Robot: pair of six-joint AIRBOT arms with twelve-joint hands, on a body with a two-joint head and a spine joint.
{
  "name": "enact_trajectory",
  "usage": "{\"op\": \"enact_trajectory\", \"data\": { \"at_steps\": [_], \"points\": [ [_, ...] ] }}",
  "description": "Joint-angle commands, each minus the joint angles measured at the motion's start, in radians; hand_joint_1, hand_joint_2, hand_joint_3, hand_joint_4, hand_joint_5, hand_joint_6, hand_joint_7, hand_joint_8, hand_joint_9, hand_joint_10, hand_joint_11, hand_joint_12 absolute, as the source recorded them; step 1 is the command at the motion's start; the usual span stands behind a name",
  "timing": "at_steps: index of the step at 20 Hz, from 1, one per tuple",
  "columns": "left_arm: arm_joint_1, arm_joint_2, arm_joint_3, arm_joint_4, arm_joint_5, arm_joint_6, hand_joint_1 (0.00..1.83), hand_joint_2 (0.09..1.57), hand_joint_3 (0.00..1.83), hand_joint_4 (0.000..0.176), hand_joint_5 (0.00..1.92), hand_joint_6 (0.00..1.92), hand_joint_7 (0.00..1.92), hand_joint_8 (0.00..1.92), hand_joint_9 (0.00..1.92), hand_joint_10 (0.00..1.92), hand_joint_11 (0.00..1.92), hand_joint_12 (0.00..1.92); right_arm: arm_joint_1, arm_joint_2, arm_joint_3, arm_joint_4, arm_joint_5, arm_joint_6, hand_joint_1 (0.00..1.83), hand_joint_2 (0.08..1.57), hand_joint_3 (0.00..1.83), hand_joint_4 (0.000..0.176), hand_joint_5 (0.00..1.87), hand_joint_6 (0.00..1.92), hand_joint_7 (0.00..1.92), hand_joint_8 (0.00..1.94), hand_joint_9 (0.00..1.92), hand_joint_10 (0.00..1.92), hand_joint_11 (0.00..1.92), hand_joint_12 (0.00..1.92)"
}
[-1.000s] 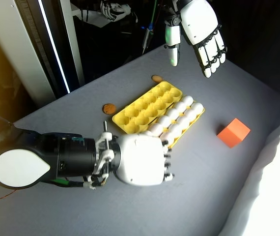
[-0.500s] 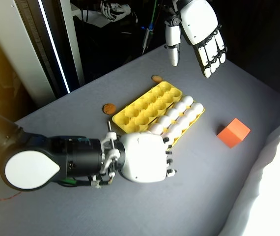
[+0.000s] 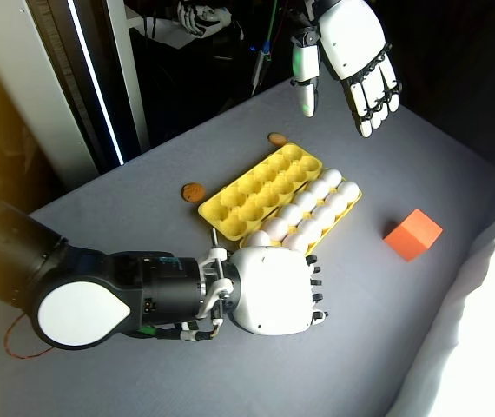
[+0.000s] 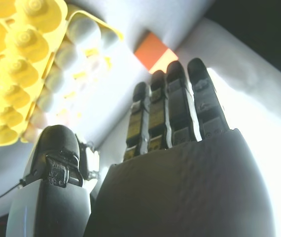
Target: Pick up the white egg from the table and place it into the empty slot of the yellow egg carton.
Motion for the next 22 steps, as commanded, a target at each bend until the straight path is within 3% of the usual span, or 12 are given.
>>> {"op": "enact_trajectory", "data": {
  "at_steps": [1,3,4,8,9,10,11,13,15,22],
  "points": [
    [-0.012,0.007,0.001,0.09,0.012,0.003,0.1,1.31,0.0,0.0,0.17,0.01,0.2,0.01,0.19,0.01,0.0,0.34,0.01,0.01,0.007,0.049,0.088,-0.01,1.21,1.13,0.0,0.014,0.92,1.06,0.96,1.08,0.88,0.9,0.58,1.39],
    [-0.012,0.007,0.001,0.09,0.013,0.003,0.11,1.31,0.0,0.0,0.17,0.0,0.2,0.0,0.19,0.0,0.0,0.32,0.008,0.002,0.008,0.049,0.095,-0.033,1.21,1.14,0.0,0.013,0.9,1.1,0.97,1.07,0.89,0.85,0.56,1.4],
    [-0.012,0.007,0.001,0.09,0.013,0.003,0.09,1.32,0.0,0.0,0.16,0.0,0.19,0.0,0.18,0.0,0.0,0.26,0.008,-0.002,0.008,0.049,0.104,-0.033,1.21,1.15,0.0,0.0,0.83,1.18,0.99,1.03,0.89,0.79,0.53,1.36],
    [-0.012,0.007,0.001,0.09,0.013,0.003,0.09,1.31,0.0,0.0,0.19,0.0,0.21,0.01,0.2,0.01,0.0,0.33,0.007,-0.022,0.007,0.049,0.104,-0.026,1.2,1.18,0.0,0.0,0.74,1.31,0.97,1.05,0.84,0.72,0.46,1.37],
    [-0.012,0.007,0.001,0.09,0.013,0.003,0.1,1.31,0.0,0.0,0.2,0.01,0.22,0.01,0.2,0.01,0.0,0.33,0.004,-0.023,0.007,0.049,0.102,-0.026,1.16,1.1,0.0,0.0,0.6,0.86,0.83,0.75,0.78,0.7,0.37,1.4],
    [-0.012,0.007,0.001,0.09,0.013,0.003,0.1,1.31,0.0,0.0,0.2,0.01,0.23,0.01,0.22,0.01,0.0,0.34,0.001,-0.023,0.007,0.049,0.097,-0.027,1.15,1.06,0.0,0.0,0.58,0.6,0.84,0.56,0.75,0.69,0.32,1.41],
    [-0.012,0.007,0.001,0.09,0.013,0.003,0.12,1.3,0.0,0.0,0.23,0.01,0.25,0.01,0.23,0.01,0.0,0.4,0.0,-0.023,0.007,0.049,0.098,-0.027,1.13,1.06,0.0,0.0,0.63,0.49,0.85,0.43,0.71,0.68,0.29,1.42],
    [-0.012,0.007,0.001,0.09,0.013,0.003,0.09,1.31,0.0,0.0,0.18,0.0,0.2,0.0,0.19,0.0,0.0,0.29,-0.008,-0.024,0.007,0.049,0.098,-0.031,1.08,1.06,0.0,0.0,0.67,0.39,0.85,0.26,0.66,0.67,0.25,1.43],
    [-0.012,0.007,0.001,0.09,0.013,0.003,0.13,1.3,0.0,0.0,0.21,0.0,0.23,0.01,0.22,0.01,0.0,0.37,-0.012,-0.026,0.007,0.049,0.098,-0.031,1.05,1.05,0.0,0.0,0.69,0.31,0.86,0.14,0.62,0.64,0.22,1.42],
    [-0.012,0.007,0.001,0.09,0.013,0.003,0.12,1.31,0.0,0.0,0.2,0.0,0.22,0.0,0.21,0.0,0.0,0.35,-0.011,-0.025,0.007,0.051,0.101,-0.03,1.0,1.07,0.0,0.0,0.63,0.22,0.79,0.05,0.49,0.63,0.1,1.46]
  ]
}}
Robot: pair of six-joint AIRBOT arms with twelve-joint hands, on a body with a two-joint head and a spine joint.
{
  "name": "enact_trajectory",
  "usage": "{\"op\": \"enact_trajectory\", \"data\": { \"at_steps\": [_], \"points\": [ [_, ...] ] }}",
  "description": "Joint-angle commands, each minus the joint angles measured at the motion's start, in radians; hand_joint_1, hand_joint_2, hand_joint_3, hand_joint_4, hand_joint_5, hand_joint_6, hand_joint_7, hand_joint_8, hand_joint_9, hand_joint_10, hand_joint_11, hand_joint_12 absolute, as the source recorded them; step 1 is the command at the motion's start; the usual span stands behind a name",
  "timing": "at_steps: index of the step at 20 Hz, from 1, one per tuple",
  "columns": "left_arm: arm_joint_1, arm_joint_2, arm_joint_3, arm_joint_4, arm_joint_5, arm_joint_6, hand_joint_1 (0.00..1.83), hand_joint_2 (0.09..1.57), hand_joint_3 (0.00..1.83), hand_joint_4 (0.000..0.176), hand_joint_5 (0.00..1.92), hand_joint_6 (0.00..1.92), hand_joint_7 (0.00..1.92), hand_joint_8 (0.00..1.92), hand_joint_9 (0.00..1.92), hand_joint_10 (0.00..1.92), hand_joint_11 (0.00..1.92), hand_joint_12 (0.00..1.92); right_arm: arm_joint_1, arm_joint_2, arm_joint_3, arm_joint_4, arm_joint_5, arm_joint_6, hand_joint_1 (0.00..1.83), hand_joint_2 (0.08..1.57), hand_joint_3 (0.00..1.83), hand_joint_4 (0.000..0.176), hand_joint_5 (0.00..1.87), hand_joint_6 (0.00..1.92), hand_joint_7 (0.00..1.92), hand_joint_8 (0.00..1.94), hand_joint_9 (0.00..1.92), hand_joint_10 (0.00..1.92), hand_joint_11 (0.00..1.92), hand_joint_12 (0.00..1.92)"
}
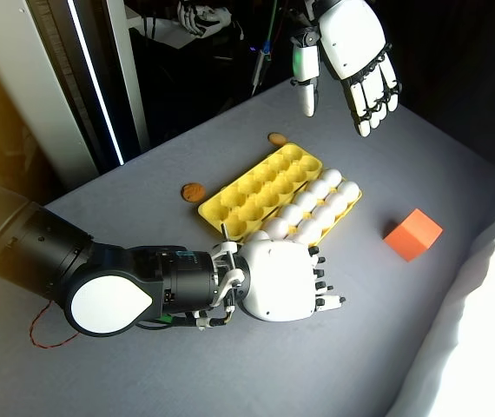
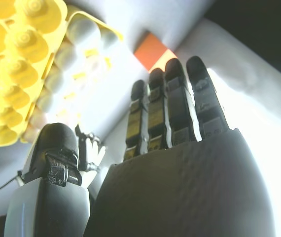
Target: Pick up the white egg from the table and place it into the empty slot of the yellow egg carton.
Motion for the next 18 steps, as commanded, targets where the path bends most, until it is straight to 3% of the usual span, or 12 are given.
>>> {"op": "enact_trajectory", "data": {
  "at_steps": [1,4,8,11,12,13,15,18],
  "points": [
    [-0.011,0.007,0.001,0.09,0.011,0.003,0.14,1.3,0.0,0.0,0.22,0.01,0.24,0.01,0.23,0.01,0.0,0.39,0.008,0.013,0.002,0.045,0.1,0.003,0.98,1.08,0.01,0.0,0.62,0.22,0.77,0.04,0.47,0.63,0.09,1.46],
    [-0.011,0.007,0.001,0.09,0.011,0.003,0.13,1.3,0.0,0.0,0.2,0.0,0.21,0.0,0.2,0.0,0.0,0.34,0.029,0.037,-0.012,0.044,0.108,0.004,0.94,1.08,0.01,0.0,0.56,0.12,0.67,0.0,0.39,0.56,0.01,1.42],
    [-0.011,0.007,0.001,0.09,0.011,0.003,0.14,1.31,0.0,0.0,0.2,0.01,0.21,0.01,0.19,0.01,0.0,0.35,0.029,0.074,-0.054,0.014,0.091,0.003,0.81,1.09,0.0,0.0,0.48,0.0,0.51,0.0,0.34,0.23,0.0,1.16],
    [-0.011,0.007,0.001,0.09,0.011,0.003,0.13,1.31,0.0,0.0,0.2,0.01,0.21,0.01,0.19,0.01,0.0,0.33,0.024,0.099,-0.072,-0.003,0.083,0.003,0.78,1.09,0.0,0.0,0.43,0.0,0.44,0.0,0.33,0.14,0.0,1.12],
    [-0.011,0.007,0.001,0.09,0.011,0.003,0.11,1.31,0.0,0.0,0.18,0.0,0.2,0.0,0.18,0.0,0.0,0.31,0.028,0.118,-0.085,-0.008,0.086,0.003,0.73,1.1,0.01,0.0,0.38,0.0,0.4,0.0,0.3,0.11,0.0,1.03],
    [-0.011,0.007,0.001,0.09,0.011,0.003,0.13,1.31,0.0,0.0,0.19,0.0,0.22,0.01,0.21,0.01,0.0,0.37,0.033,0.145,-0.101,-0.011,0.109,-0.004,0.71,1.1,0.0,0.0,0.36,0.0,0.39,0.0,0.3,0.09,0.0,0.98],
    [-0.011,0.007,0.001,0.09,0.011,0.003,0.14,1.31,0.0,0.0,0.16,0.0,0.18,0.0,0.17,0.0,0.0,0.27,0.045,0.186,-0.125,-0.011,0.139,-0.007,0.68,1.07,0.0,0.0,0.34,0.0,0.38,0.0,0.31,0.06,0.0,1.0],
    [-0.011,0.007,0.001,0.09,0.011,0.004,0.09,1.31,0.0,0.0,0.16,0.0,0.19,0.0,0.18,0.0,0.0,0.29,0.075,0.26,-0.197,-0.011,0.116,-0.04,0.62,1.06,0.0,0.0,0.33,0.0,0.36,0.0,0.3,0.04,0.0,0.93]
  ]
}}
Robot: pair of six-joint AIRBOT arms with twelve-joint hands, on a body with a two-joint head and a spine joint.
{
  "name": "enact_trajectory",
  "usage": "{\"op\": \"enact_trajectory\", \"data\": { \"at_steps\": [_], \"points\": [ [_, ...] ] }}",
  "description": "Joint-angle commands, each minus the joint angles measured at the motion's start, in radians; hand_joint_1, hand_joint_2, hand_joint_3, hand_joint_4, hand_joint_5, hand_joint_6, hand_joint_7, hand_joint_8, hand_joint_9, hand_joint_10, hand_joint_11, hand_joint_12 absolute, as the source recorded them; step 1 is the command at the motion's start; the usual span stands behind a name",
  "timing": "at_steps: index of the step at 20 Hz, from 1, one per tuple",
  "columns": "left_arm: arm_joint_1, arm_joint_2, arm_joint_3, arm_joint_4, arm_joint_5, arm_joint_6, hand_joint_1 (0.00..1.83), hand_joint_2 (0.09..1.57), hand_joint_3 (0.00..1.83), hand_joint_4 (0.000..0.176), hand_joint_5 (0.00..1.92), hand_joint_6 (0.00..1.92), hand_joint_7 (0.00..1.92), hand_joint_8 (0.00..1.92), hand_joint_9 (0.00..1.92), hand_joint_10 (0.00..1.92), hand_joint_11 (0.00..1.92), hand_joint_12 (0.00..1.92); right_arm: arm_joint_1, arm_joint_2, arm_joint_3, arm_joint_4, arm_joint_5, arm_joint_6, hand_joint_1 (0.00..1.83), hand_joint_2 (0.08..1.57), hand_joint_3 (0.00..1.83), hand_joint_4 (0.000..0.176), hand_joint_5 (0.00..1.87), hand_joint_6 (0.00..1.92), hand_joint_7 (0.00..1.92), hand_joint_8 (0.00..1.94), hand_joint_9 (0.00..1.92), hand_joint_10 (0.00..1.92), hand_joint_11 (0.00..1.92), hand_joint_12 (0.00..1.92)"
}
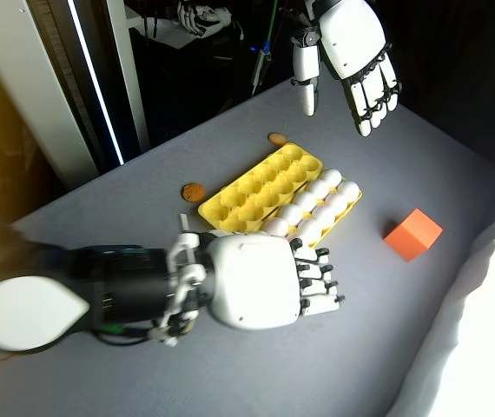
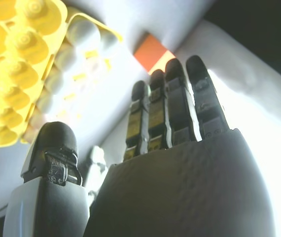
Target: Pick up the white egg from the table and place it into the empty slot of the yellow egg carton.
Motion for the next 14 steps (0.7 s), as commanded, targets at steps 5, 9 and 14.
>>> {"op": "enact_trajectory", "data": {
  "at_steps": [5,9,14],
  "points": [
    [-0.011,0.007,0.001,0.09,0.012,0.003,0.14,1.31,0.0,0.0,0.19,0.0,0.21,0.0,0.2,0.01,0.0,0.33,0.019,0.18,-0.166,0.118,-0.066,-0.019,0.61,1.06,0.0,0.0,0.31,0.0,0.33,0.0,0.27,0.01,0.0,0.89],
    [-0.011,0.007,0.001,0.09,0.011,0.003,0.14,1.31,0.0,0.0,0.19,0.0,0.21,0.0,0.2,0.0,0.0,0.33,0.004,0.314,-0.275,0.112,-0.075,-0.02,0.63,1.08,0.0,0.0,0.31,0.01,0.33,0.01,0.27,0.01,0.0,0.82],
    [-0.011,0.007,0.002,0.09,0.011,0.003,0.13,1.31,0.0,0.0,0.18,0.0,0.2,0.0,0.19,0.0,0.0,0.31,0.031,0.394,-0.333,0.112,-0.143,-0.016,0.7,1.09,0.0,0.0,0.34,0.01,0.39,0.01,0.32,0.02,0.0,0.91]
  ]
}}
